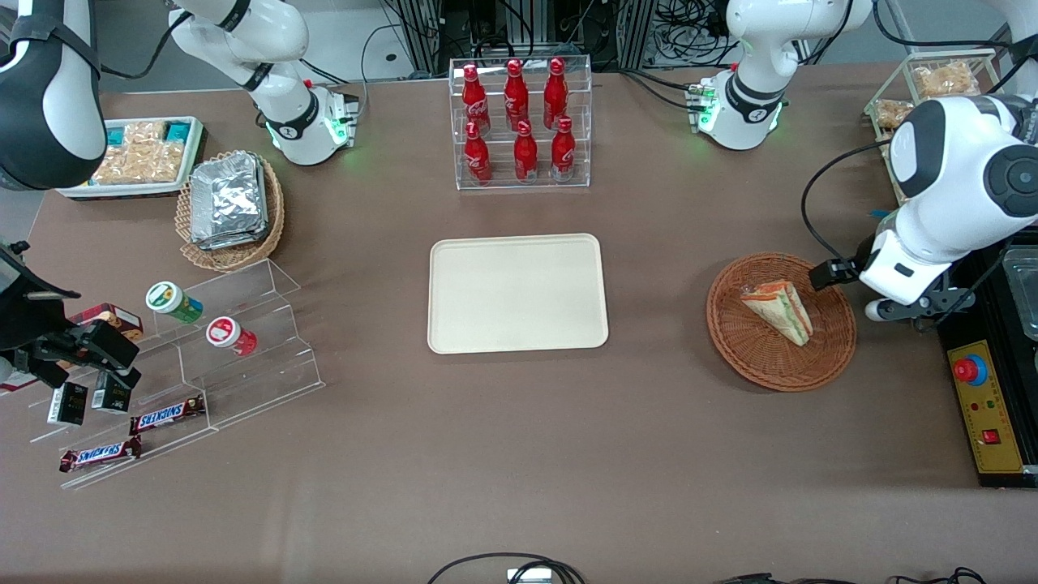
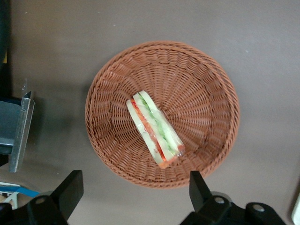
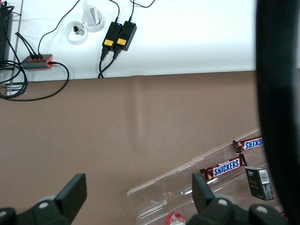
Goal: Place sandwich from basket to tray
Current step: 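Move the left gripper over the wrapped sandwich in the wicker basket, then lower the left gripper and close it on the sandwich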
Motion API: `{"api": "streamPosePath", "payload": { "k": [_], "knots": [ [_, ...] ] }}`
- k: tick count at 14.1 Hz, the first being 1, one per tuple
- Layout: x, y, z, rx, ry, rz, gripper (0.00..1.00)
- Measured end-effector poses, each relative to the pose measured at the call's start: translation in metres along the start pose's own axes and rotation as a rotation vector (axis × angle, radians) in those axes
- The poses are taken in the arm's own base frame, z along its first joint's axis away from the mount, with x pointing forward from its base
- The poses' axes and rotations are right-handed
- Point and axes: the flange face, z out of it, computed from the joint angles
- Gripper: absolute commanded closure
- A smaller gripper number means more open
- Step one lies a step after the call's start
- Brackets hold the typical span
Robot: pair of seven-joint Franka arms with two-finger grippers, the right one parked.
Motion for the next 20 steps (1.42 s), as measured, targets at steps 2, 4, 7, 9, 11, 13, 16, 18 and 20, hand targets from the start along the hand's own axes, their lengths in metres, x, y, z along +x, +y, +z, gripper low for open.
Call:
{"api": "streamPosePath", "payload": {
  "k": [2, 4, 7, 9, 11, 13, 16, 18, 20],
  "knots": [
    [-0.003, -0.004, 0.023, -0.008, 0.018, -0.084, 0.00],
    [-0.005, -0.001, 0.042, -0.012, 0.021, -0.188, 0.00],
    [-0.003, 0.008, 0.062, -0.020, 0.030, -0.308, 0.00],
    [-0.003, 0.012, 0.076, -0.025, 0.032, -0.375, 0.00],
    [-0.003, 0.016, 0.089, -0.032, 0.038, -0.425, 0.00],
    [-0.005, 0.022, 0.102, -0.040, 0.045, -0.465, 0.00],
    [-0.012, 0.027, 0.126, -0.053, 0.055, -0.505, 0.00],
    [-0.021, 0.026, 0.144, -0.064, 0.067, -0.514, 0.00],
    [-0.029, 0.026, 0.159, -0.071, 0.072, -0.521, 0.00]
  ]
}}
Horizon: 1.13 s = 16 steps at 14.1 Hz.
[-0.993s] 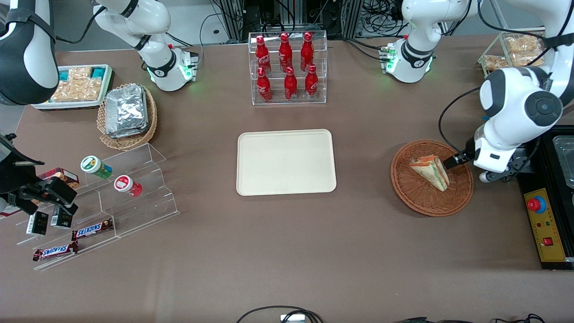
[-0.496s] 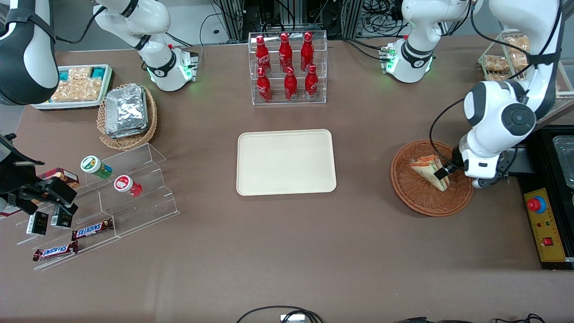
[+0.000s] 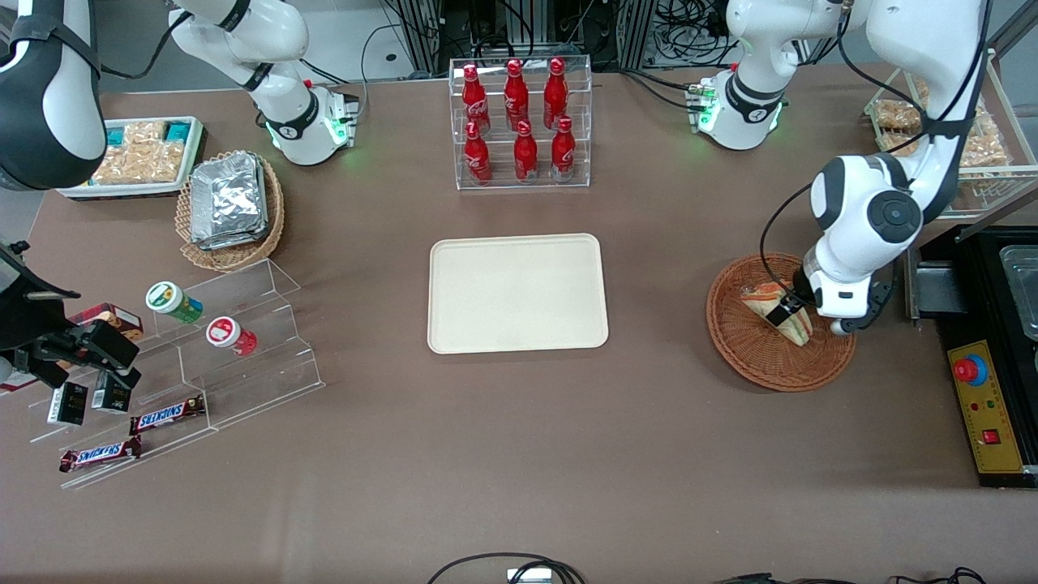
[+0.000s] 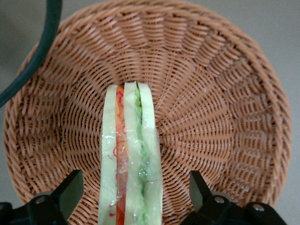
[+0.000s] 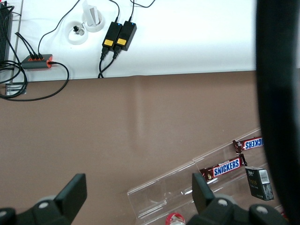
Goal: Place sandwich from basket to tray
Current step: 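Lower the left gripper and close it on the sandwich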
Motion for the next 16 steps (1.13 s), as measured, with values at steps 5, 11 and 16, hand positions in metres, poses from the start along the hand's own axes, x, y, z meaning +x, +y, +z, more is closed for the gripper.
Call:
{"api": "streamPosePath", "payload": {
  "k": [5, 11, 16],
  "knots": [
    [-0.004, -0.002, 0.019, 0.000, -0.007, -0.035, 0.87],
    [-0.005, -0.003, 0.025, 0.004, -0.013, -0.040, 1.00],
    [-0.010, 0.008, 0.010, -0.002, -0.008, -0.015, 1.00]
  ]
}}
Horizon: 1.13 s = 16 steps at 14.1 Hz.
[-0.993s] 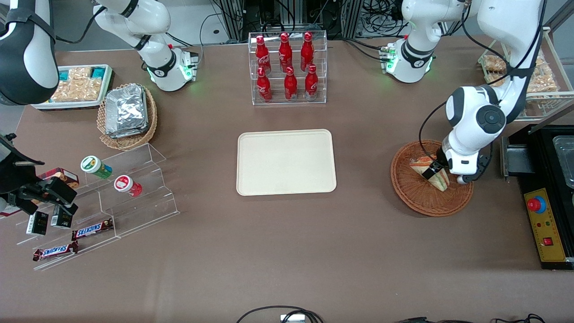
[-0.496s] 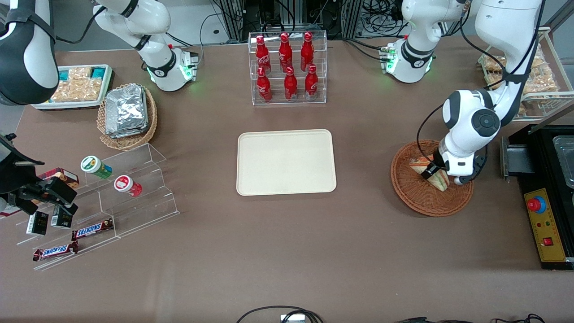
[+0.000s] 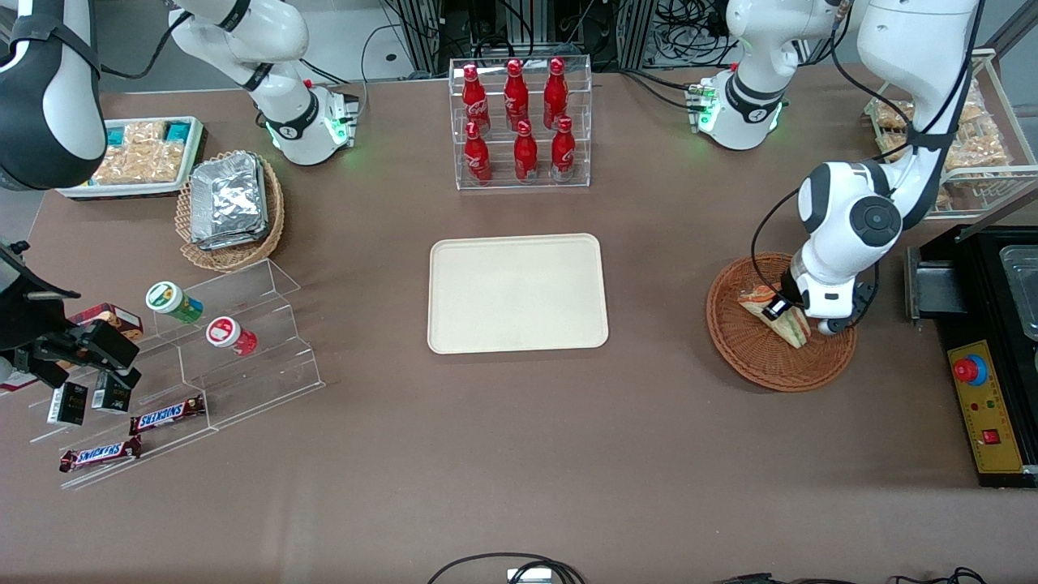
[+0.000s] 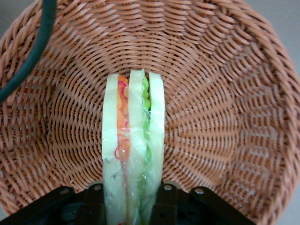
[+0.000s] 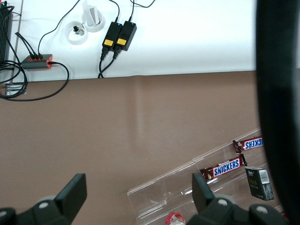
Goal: Place sandwich from basket to tray
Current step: 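Lower the left gripper and close it on the sandwich, then lift the sandwich and carry it with the left gripper over the tray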
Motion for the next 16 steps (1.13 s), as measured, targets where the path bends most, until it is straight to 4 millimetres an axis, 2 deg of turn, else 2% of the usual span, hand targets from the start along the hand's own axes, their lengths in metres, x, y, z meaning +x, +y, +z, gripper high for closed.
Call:
{"api": "streamPosePath", "payload": {
  "k": [2, 4, 7, 9, 13, 16],
  "knots": [
    [-0.004, 0.011, -0.028, 0.003, 0.005, 0.028, 1.00],
    [-0.012, 0.028, -0.067, 0.023, 0.001, 0.088, 1.00],
    [-0.031, 0.068, -0.128, 0.058, -0.013, 0.188, 1.00],
    [-0.052, 0.099, -0.156, 0.037, 0.007, 0.258, 1.00],
    [-0.110, 0.150, -0.179, -0.011, 0.034, 0.401, 1.00],
    [-0.155, 0.175, -0.179, -0.025, 0.027, 0.495, 1.00]
  ]
}}
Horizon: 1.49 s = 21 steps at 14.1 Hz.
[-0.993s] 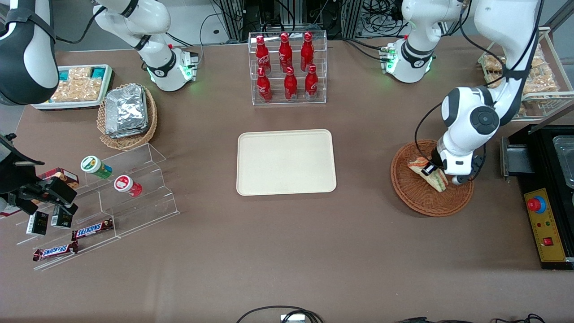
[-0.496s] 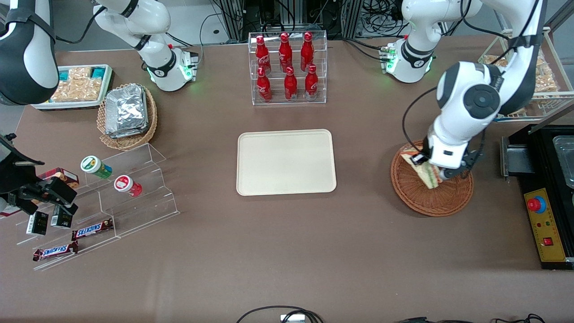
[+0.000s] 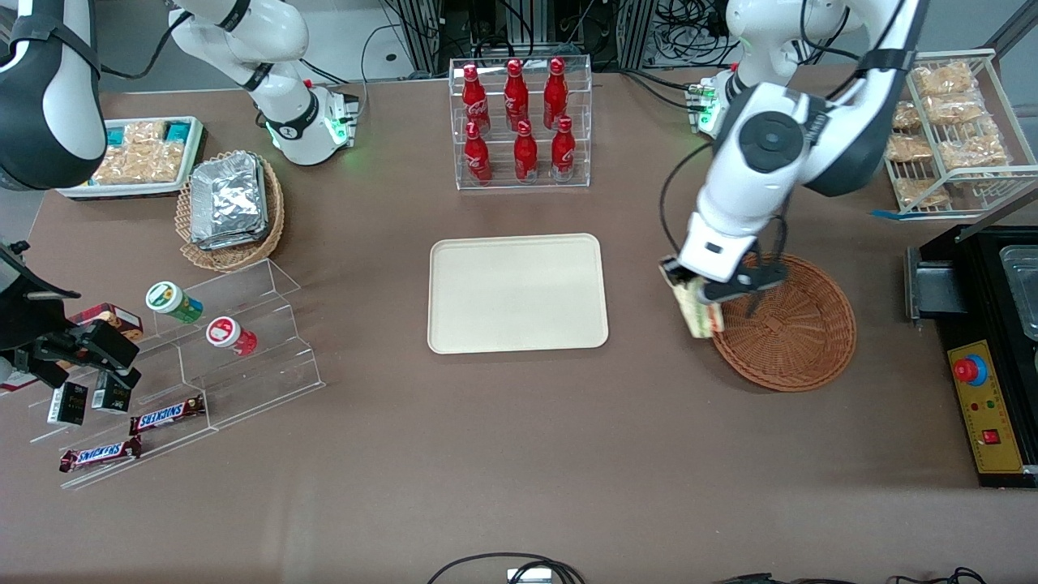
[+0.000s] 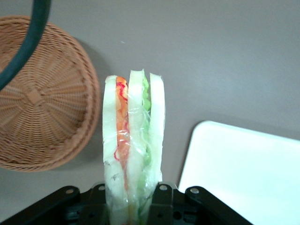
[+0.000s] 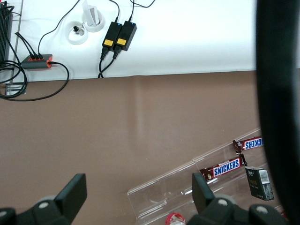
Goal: Place sandwich from basket to tray
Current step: 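Lift the sandwich and carry it with the left gripper over the tray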
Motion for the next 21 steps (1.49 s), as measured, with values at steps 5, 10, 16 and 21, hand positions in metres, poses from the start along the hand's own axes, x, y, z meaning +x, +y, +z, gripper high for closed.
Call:
{"api": "streamPosePath", "payload": {
  "k": [5, 10, 16, 21],
  "knots": [
    [-0.038, 0.052, 0.031, 0.025, -0.002, 0.181, 1.00],
    [-0.065, 0.086, 0.073, 0.015, -0.043, 0.304, 1.00],
    [-0.104, 0.129, 0.112, 0.020, -0.061, 0.339, 1.00],
    [-0.121, 0.153, 0.170, 0.059, -0.071, 0.336, 1.00]
  ]
}}
